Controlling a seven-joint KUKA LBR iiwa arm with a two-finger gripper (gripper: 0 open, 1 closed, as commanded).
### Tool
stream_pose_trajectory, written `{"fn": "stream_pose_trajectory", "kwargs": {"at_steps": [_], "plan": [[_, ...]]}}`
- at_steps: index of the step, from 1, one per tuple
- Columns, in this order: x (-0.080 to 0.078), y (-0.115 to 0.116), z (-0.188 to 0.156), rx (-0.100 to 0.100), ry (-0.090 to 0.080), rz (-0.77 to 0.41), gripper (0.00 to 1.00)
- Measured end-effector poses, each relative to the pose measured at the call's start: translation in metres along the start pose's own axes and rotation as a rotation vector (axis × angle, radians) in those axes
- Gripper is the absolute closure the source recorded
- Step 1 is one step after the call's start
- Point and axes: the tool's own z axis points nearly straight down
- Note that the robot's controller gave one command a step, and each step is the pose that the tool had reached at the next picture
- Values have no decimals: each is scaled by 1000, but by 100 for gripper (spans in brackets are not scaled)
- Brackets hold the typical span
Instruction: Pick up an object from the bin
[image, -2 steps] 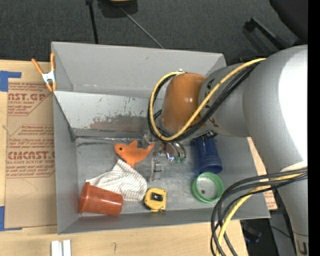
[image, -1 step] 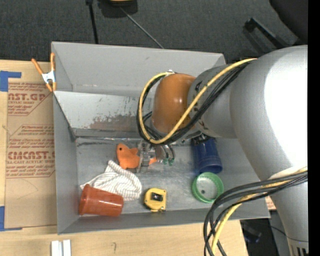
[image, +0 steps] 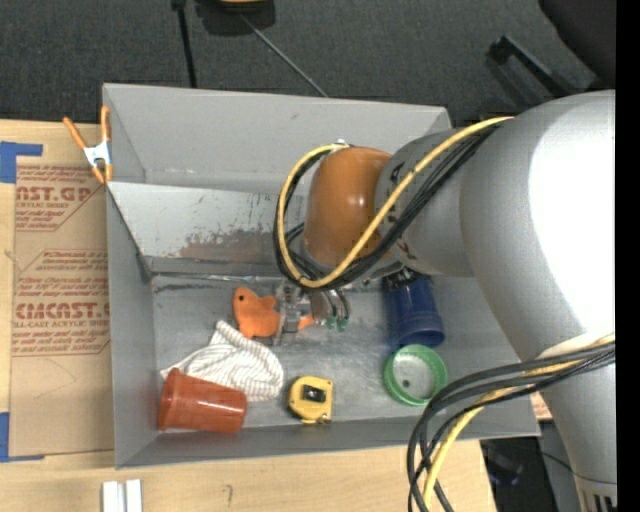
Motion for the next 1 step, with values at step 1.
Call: {"fn": "stream_pose_trajectory", "kwargs": {"at_steps": [1], "plan": [[6, -12, -111, 0, 0, 4, 100]]}}
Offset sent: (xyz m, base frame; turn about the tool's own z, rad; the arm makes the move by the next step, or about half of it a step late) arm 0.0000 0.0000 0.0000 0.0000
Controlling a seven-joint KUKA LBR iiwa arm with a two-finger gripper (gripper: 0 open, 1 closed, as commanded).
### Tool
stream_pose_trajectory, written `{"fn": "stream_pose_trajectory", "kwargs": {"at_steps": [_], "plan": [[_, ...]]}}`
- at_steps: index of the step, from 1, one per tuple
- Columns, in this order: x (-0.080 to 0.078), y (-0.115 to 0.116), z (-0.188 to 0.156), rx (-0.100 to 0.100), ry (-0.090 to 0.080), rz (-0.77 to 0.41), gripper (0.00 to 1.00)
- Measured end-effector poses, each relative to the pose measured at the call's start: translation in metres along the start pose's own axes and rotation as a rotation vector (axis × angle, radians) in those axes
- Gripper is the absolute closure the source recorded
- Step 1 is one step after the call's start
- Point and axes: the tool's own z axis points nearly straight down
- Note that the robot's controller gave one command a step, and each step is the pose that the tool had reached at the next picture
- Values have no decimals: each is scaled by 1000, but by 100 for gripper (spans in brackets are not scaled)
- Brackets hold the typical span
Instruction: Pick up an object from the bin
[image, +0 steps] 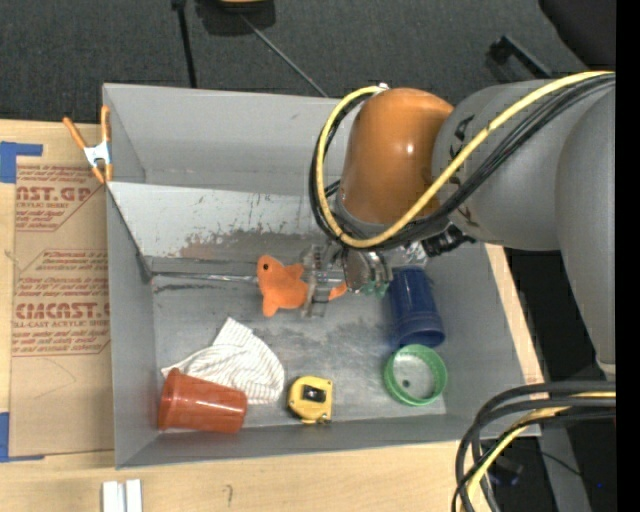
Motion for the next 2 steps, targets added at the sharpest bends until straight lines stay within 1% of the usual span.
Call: {"fn": "stream_pose_trajectory", "kwargs": {"at_steps": [1, 2], "plan": [[0, 0, 0, 0, 0, 0, 100], [13, -3, -53, 1, 7, -9, 100]]}}
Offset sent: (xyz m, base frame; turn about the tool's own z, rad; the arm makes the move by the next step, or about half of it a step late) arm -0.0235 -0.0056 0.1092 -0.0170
